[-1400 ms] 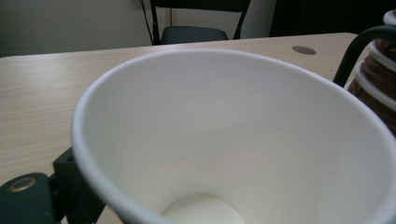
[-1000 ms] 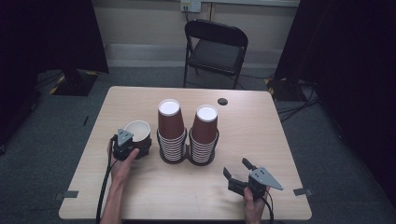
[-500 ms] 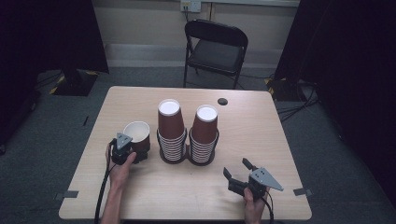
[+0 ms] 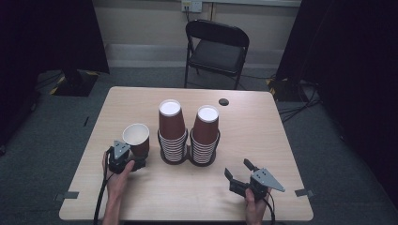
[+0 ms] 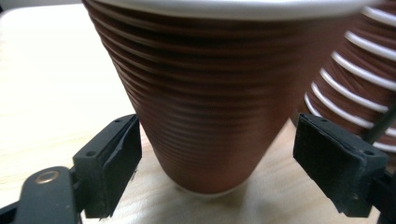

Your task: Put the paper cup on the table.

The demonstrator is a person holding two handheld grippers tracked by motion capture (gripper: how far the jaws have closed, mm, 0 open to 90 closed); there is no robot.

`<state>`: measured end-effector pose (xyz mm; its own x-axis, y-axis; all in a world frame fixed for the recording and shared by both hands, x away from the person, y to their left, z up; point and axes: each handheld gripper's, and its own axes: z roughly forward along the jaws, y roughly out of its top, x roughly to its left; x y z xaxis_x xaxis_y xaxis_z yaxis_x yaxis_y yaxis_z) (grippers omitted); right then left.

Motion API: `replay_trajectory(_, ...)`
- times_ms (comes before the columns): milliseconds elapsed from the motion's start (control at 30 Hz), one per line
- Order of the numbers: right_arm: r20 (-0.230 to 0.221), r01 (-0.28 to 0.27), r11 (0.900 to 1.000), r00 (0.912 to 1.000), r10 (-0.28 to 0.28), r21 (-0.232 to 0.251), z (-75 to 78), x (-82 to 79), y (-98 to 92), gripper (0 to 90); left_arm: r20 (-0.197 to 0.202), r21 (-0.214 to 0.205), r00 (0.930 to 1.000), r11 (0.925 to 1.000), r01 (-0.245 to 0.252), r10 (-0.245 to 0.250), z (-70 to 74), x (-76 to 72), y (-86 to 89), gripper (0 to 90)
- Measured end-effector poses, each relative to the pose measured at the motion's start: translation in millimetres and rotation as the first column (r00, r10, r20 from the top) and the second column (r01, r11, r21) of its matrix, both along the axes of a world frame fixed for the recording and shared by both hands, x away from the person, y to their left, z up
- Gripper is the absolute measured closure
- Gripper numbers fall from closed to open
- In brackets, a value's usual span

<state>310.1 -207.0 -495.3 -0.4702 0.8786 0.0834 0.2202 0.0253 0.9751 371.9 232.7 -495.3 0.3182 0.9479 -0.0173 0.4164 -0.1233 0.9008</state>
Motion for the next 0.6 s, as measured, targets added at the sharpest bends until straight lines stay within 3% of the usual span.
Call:
replay_trajectory(33,0.002,0.002,1.0,1.0,-0.002,0.002,0.0,-0.3,-0.2,14.0,0.011,-0.017,0.9999,0.9998,-0.003,0.003,0.1,-3.0,0.6,15.5)
replay_trajectory(133,0.0,0.0,1.0,1.0,0.0,0.002,0.0,-0.1,-0.2,14.0,0.032,-0.01,0.9995,0.9999,-0.006,0.006,0.7,-13.4,5.5,15.6)
replay_trajectory(233,0.005,-0.001,1.0,1.0,0.001,0.0,0.0,-0.4,0.0,14.1,0.055,-0.048,0.9985,0.9988,0.002,0.0,1.6,-22.7,10.5,15.5)
replay_trajectory(333,0.004,-0.001,1.0,1.0,0.001,-0.001,0.0,-0.2,0.0,14.0,0.07,-0.048,0.9975,0.9988,0.009,-0.006,4.1,-35.0,13.9,15.5)
replay_trajectory(600,0.009,-0.001,1.0,1.0,0.001,-0.006,-0.1,-0.8,0.5,14.3,0.094,-0.081,0.9938,0.9945,0.067,-0.059,7.9,-58.8,4.9,15.5)
